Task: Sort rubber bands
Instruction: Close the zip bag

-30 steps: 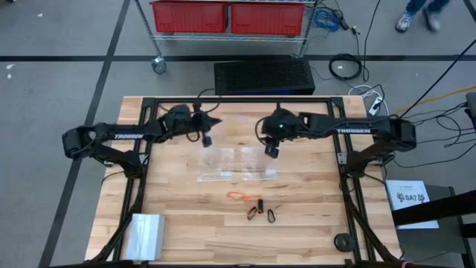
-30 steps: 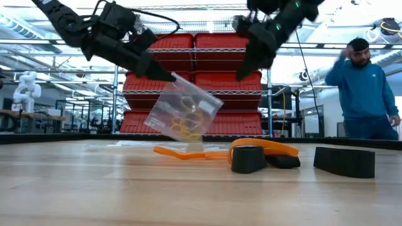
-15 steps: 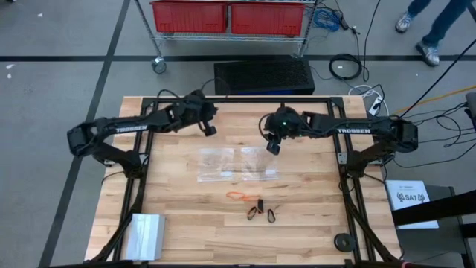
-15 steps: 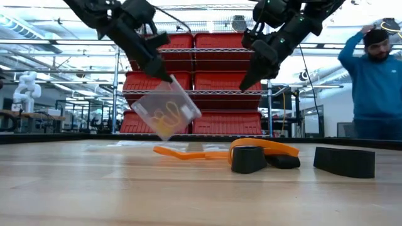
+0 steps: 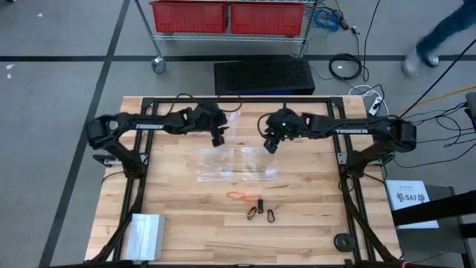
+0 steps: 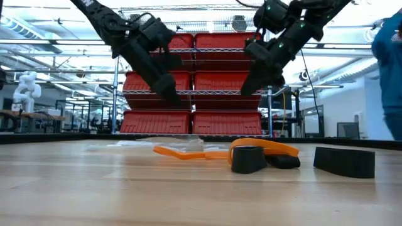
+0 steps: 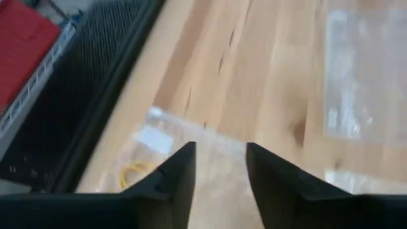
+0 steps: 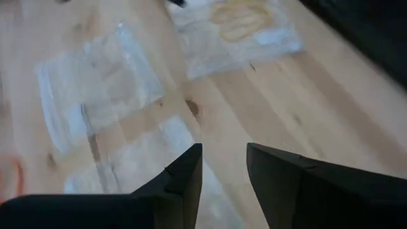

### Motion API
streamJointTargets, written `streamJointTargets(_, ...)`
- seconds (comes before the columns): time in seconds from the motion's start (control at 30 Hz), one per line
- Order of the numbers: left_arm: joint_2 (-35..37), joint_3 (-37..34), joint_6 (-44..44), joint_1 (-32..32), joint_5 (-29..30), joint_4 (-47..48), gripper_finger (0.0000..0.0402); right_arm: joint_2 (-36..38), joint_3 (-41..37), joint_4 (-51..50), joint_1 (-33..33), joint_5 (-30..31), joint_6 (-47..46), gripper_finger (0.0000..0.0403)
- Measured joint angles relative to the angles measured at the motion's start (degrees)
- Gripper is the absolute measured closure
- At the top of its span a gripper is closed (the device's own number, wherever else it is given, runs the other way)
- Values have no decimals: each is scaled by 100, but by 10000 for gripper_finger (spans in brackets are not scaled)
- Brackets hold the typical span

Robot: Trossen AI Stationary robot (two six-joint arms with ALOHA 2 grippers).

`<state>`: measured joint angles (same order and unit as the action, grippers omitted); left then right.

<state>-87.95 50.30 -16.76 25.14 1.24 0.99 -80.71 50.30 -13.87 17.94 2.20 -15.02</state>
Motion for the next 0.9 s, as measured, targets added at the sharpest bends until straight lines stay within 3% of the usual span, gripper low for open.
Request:
streamJointTargets(0.23, 313, 236, 170, 46, -445, 55, 210, -1076, -39, 1511, -144, -388, -1336, 228)
streamJointTargets(0.33, 474, 131, 311, 256, -585, 41, 222, -1654, -39, 2567, -162, -246, -1769, 197)
streamJointTargets(0.43, 720, -217, 631, 582, -1526, -439, 250, -2128, 71, 3116, -156, 362, -2053, 175)
streamJointTargets(0.57, 989, -789, 1237, 1060, -3030, -1365, 289, -2706, 477, 3152, -147, 1008, -2232, 169)
streamJointTargets(0.67, 1094, -1093, 1500, 1226, -3727, -1860, 307, -3065, 899, 3158, -153, 1173, -2284, 177)
streamJointTargets(0.73, 1192, -1220, 1511, 1266, -4028, -1960, 313, -3304, 1212, 3149, -156, 1247, -2292, 184)
streamJointTargets(0.9, 1392, -1435, 1496, 1377, -4148, -1964, 316, -3934, 1982, 2384, -156, 1325, -2533, 197)
